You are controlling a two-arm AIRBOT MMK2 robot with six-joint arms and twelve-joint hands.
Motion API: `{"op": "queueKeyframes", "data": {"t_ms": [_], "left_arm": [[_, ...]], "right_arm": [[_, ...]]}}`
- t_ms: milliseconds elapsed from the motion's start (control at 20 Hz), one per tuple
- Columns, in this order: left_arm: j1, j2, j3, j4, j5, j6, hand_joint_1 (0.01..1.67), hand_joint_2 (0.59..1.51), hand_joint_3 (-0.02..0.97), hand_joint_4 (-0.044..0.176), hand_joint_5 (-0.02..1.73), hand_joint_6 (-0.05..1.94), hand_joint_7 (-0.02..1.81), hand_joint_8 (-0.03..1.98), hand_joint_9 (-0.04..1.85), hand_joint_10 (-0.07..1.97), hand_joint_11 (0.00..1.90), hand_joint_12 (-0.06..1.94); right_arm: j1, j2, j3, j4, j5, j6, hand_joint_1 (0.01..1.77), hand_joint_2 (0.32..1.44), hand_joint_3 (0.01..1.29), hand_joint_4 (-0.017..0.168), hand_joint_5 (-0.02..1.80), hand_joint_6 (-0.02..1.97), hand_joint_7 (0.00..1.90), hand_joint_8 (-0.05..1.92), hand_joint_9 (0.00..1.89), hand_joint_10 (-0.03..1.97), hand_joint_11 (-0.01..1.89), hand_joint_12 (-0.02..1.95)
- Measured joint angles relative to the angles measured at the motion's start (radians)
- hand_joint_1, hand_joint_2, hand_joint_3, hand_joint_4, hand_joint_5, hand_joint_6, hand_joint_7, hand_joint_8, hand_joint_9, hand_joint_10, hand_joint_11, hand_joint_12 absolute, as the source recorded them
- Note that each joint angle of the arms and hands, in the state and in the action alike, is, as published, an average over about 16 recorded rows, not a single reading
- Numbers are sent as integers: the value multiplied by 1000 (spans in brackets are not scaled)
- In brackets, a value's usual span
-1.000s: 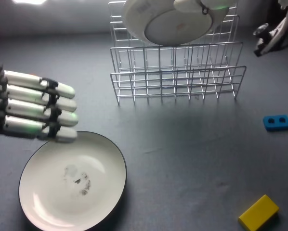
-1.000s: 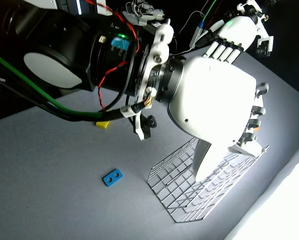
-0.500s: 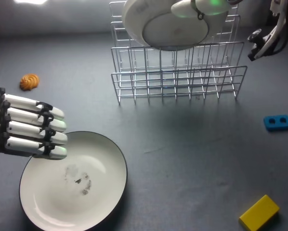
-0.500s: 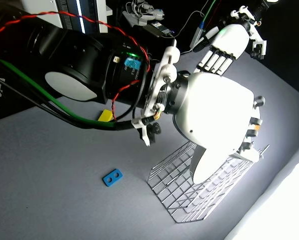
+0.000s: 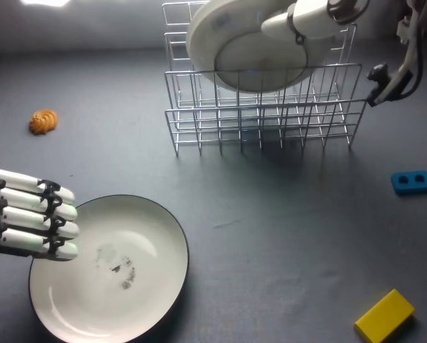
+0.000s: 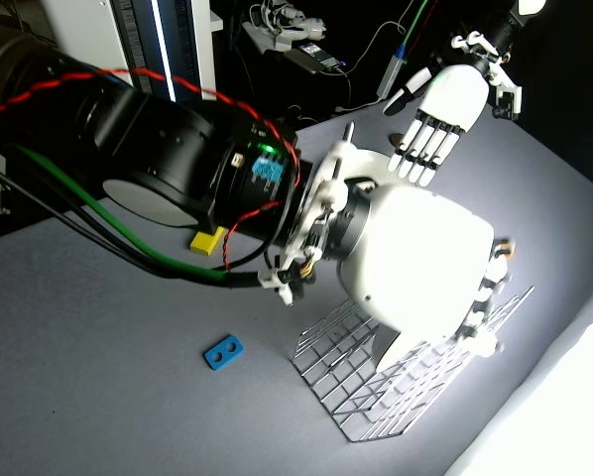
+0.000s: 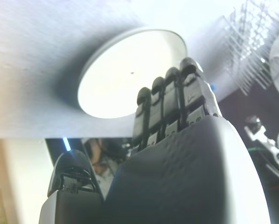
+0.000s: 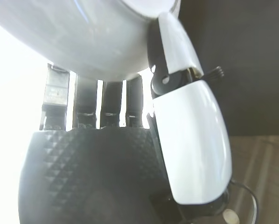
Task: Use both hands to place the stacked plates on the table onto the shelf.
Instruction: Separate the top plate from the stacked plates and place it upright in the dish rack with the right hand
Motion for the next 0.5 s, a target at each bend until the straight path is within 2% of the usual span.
{"op": "queueKeyframes", "data": {"t_ms": [350, 500], "left_arm": [[54, -11, -23, -39, 51, 0, 20, 1158, 20, 0, 143, 10, 122, 19, 94, 8, 17, 179], [71, -20, -29, -66, 77, 1, 20, 1161, 20, 0, 141, 10, 121, 19, 95, 8, 18, 179]], "right_arm": [[-41, -17, 30, 10, 0, 1, 1161, 1176, 10, -10, 724, 1215, 879, 1178, 859, 628, 445, 1301], [-50, -21, 37, 12, 1, 3, 1143, 1183, 11, -10, 709, 1171, 861, 1000, 852, 566, 427, 1245]]}}
